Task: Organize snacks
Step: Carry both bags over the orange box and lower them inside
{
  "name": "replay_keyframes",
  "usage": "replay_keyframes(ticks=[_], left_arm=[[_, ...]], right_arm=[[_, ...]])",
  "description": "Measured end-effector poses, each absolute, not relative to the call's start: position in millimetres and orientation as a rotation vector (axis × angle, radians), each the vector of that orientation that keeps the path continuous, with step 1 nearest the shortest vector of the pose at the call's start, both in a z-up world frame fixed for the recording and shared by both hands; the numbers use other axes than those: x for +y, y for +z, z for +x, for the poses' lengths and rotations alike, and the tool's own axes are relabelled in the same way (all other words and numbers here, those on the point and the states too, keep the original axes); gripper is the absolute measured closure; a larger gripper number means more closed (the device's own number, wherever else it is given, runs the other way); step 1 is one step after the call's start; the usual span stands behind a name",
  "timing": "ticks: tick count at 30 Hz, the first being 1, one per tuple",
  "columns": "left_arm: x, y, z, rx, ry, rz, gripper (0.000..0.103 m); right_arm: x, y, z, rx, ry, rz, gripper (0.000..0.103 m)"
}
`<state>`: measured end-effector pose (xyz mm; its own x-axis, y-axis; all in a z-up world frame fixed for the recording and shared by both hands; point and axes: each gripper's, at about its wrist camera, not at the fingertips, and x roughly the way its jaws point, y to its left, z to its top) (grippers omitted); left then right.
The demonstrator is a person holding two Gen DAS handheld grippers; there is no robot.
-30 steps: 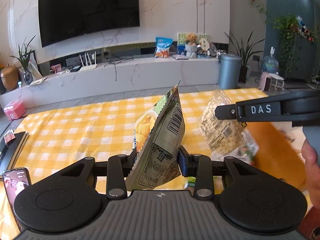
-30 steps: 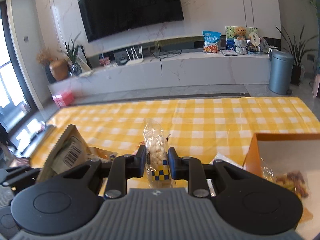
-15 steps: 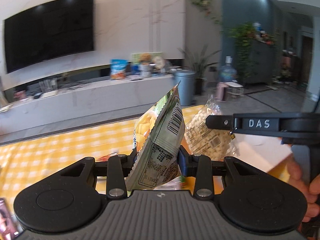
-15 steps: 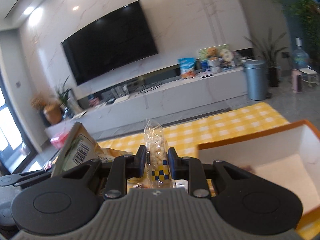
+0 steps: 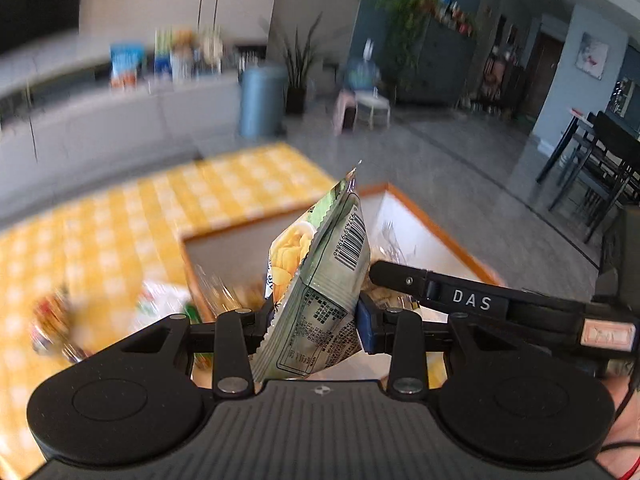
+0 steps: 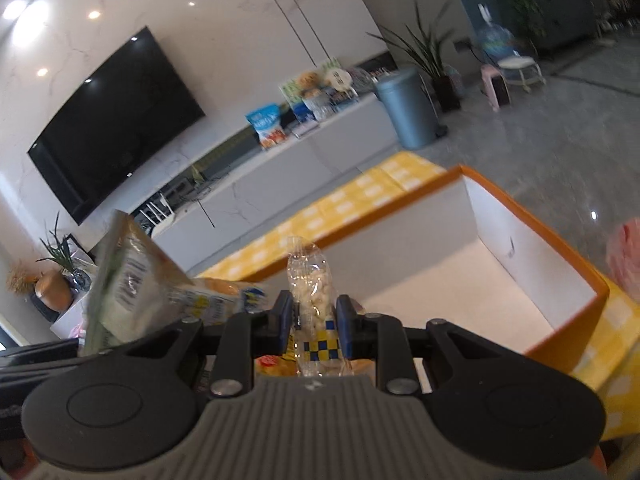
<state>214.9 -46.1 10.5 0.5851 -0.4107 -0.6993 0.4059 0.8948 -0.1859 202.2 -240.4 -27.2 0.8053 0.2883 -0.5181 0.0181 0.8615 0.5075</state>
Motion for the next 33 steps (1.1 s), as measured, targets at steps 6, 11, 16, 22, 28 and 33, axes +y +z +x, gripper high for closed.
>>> replay_keyframes(ticks=[6, 11, 16, 22, 28, 33], left_arm=[[-44.8, -26.8, 244.1, 1.01, -0.454, -0.072, 0.06], [-45.9, -47.8, 254.8, 1.088, -0.436, -0.068, 0.061], [-43.8, -57.0, 260.2, 1.107, -0.421, -0.037, 0.061], [-43.9, -53.7, 250.6, 1.084, -0.441, -0.007, 0.046], [-30.9, -32.5, 234.9, 1.0, -0.449, -0.031, 0.034], [-14.7, -17.9, 224.8, 0.939, -0.431, -0.084, 0.034]], right_arm=[[-242.9, -48.7, 214.2, 0.719, 0.147, 0.529, 0.082], [-242.7, -60.9, 221.5, 0.776, 0.146, 0.517, 0.082], [-238.5, -61.2, 226.8, 0.815, 0.149, 0.457, 0.082], [-234.1, -65.2, 240.3, 0.884, 0.19, 0.439, 0.081], [-229.9, -70.0, 253.7, 0.976, 0.222, 0.41, 0.081], [-222.7, -74.3, 259.6, 1.011, 0.226, 0.362, 0.078]])
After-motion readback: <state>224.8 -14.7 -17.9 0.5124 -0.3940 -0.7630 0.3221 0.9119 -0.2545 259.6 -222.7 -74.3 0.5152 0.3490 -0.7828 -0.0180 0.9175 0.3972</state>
